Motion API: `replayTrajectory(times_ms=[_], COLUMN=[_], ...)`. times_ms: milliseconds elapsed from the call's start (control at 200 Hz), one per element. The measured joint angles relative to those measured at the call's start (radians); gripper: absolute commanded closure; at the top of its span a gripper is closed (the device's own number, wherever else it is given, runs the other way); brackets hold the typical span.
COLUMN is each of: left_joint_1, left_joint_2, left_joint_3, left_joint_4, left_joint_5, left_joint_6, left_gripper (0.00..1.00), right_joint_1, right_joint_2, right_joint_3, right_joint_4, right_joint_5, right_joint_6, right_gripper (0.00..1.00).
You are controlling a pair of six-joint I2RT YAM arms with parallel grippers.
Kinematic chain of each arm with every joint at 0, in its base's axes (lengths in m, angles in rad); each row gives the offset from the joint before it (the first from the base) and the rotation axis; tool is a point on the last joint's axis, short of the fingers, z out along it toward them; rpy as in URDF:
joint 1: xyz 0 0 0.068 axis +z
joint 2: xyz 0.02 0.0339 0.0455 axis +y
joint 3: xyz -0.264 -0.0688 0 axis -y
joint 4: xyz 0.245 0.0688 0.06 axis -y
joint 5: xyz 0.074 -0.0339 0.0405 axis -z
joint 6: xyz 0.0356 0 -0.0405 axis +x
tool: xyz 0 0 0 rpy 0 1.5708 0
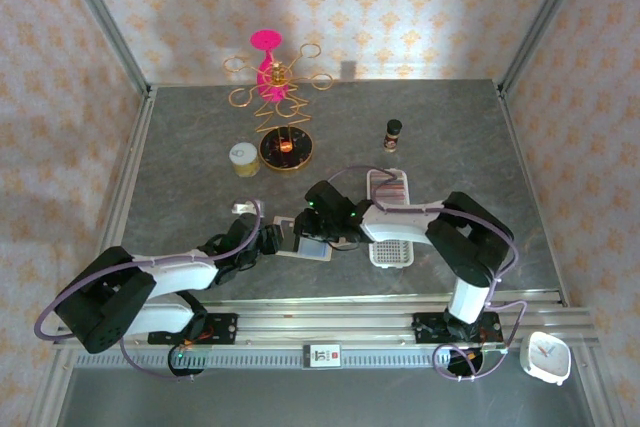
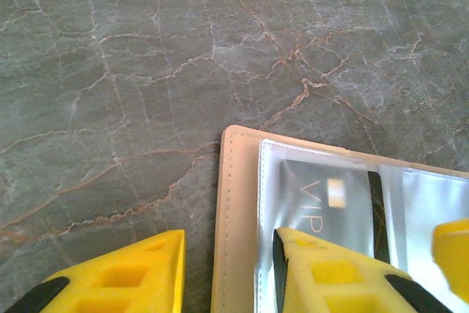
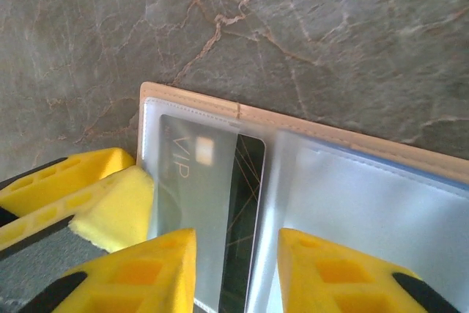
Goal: Put the credit cards into the card holder
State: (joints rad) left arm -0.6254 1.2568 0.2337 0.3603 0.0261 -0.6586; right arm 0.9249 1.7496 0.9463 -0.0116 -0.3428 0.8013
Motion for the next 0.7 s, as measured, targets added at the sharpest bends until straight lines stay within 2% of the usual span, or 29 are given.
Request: replayTrajectory(times_ms=[125, 330, 701], left_joint_1=[0.0, 0.0, 0.0], left_joint_2=[0.0, -0.001, -0.001], left_joint_3=[-0.002, -0.008, -0.023], left_joint_4=[0.004, 0.015, 0.045], left_joint_5=[0.003, 0.011, 0.019], left_joint_6=[-0.005, -0.006, -0.006], left_gripper=[0.66, 0.66, 0.66], right_joint_1=[0.0, 0.0, 0.004], right_joint_2=[-0.037, -0.055, -0.047], right_joint_3=[-0.018, -0.034, -0.046], right_joint_4=[-0.04, -0.111, -0.1], right_joint_5=[0.033, 0.101, 0.097], right_joint_6=[-0.007, -0.021, -0.025], right_gripper=[0.66, 0.62, 0.61])
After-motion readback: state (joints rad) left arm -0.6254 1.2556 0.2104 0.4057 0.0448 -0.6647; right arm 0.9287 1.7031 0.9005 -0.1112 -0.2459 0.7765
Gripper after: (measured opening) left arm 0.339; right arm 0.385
